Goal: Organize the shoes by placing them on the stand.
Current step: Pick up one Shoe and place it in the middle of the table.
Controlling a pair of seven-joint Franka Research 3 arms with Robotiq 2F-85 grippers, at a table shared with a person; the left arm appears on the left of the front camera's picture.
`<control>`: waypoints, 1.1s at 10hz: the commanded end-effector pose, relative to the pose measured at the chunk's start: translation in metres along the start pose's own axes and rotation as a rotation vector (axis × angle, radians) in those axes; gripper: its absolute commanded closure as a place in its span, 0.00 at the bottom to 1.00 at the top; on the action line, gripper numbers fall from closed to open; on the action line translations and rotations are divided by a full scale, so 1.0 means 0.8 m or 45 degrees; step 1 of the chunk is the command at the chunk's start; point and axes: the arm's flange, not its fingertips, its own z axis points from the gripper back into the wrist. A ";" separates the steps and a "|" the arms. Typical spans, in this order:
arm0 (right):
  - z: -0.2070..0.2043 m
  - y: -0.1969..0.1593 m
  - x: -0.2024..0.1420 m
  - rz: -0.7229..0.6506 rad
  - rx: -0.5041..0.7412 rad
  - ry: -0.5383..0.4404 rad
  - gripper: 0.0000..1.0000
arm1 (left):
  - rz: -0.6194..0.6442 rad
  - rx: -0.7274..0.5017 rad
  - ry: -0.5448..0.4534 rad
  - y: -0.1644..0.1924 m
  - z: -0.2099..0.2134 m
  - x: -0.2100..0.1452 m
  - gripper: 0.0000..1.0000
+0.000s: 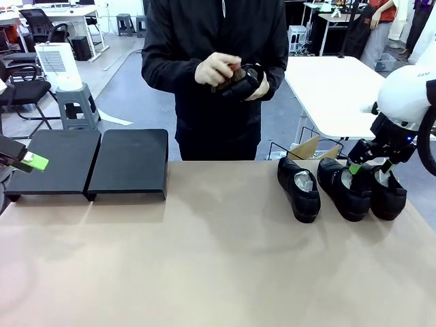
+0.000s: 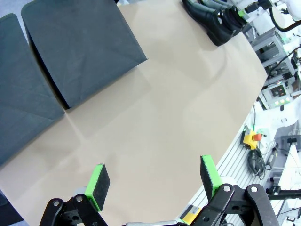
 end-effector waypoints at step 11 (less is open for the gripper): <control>-0.035 0.012 0.024 -0.084 -0.075 0.027 0.37 | -0.020 -0.023 -0.020 0.001 0.000 0.000 0.00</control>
